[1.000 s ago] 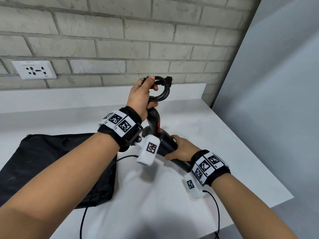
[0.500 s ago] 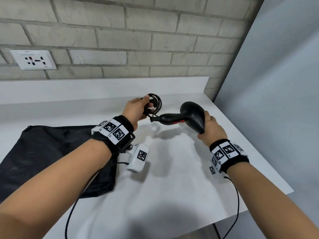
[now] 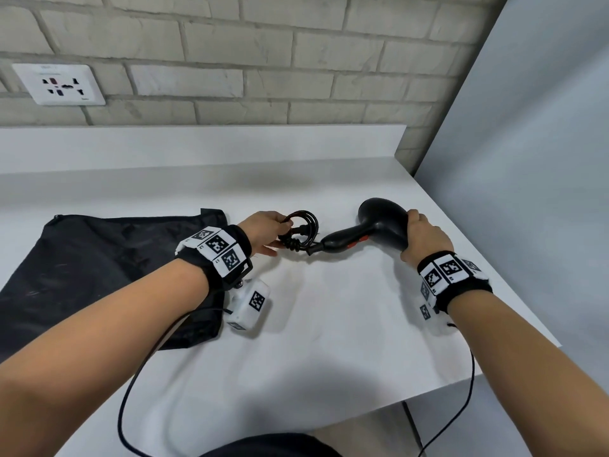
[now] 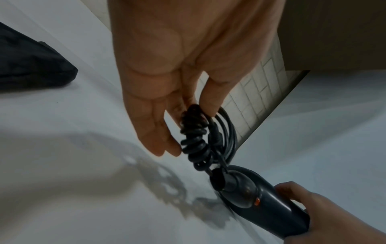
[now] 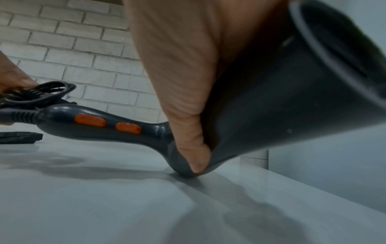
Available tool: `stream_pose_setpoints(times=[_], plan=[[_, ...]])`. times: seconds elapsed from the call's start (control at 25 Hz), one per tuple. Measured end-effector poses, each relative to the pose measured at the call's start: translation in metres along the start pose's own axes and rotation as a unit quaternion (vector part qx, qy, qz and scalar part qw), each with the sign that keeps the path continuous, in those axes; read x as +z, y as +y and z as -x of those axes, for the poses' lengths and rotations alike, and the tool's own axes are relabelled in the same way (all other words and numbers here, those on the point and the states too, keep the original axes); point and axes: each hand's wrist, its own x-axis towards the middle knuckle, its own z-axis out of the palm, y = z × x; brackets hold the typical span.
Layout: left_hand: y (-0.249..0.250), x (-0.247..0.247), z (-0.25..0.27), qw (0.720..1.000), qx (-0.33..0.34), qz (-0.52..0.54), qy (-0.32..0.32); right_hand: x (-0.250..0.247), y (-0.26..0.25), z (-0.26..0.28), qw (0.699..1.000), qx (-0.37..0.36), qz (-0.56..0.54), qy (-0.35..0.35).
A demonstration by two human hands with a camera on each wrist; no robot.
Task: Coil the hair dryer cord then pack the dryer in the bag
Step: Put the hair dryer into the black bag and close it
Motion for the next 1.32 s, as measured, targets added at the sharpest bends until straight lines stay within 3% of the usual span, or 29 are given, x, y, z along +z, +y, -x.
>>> stream_pose_setpoints(times=[0.12,0.28,0.48,0.72,1.16,1.32], plan=[[-0.006,0.001,0.002,0.997,0.008,-0.075,-0.028,0.001,0.001,-0.004,1.000,0.016,0.004,0.007],[-0.017,0.003,-0.001,0.972,0.081,-0.219,-0.036,0.010,0.001,-0.006,0.999,0.028,0.017,0.015],[-0.018,0.011,0.005,0.892,0.146,-0.423,-0.066,0.014,-0.002,-0.008,0.998,0.034,0.024,0.036],[-0.023,0.013,0.000,0.854,0.132,-0.492,-0.109,0.019,-0.003,-0.005,0.998,0.053,-0.028,0.036],[-0.029,0.027,0.012,0.901,0.150,-0.408,0.003,0.022,0.013,0.006,0.984,0.040,-0.168,-0.028],[-0.027,0.023,0.023,0.914,0.137,-0.381,0.026,0.021,0.012,0.016,0.983,0.064,-0.165,-0.037]])
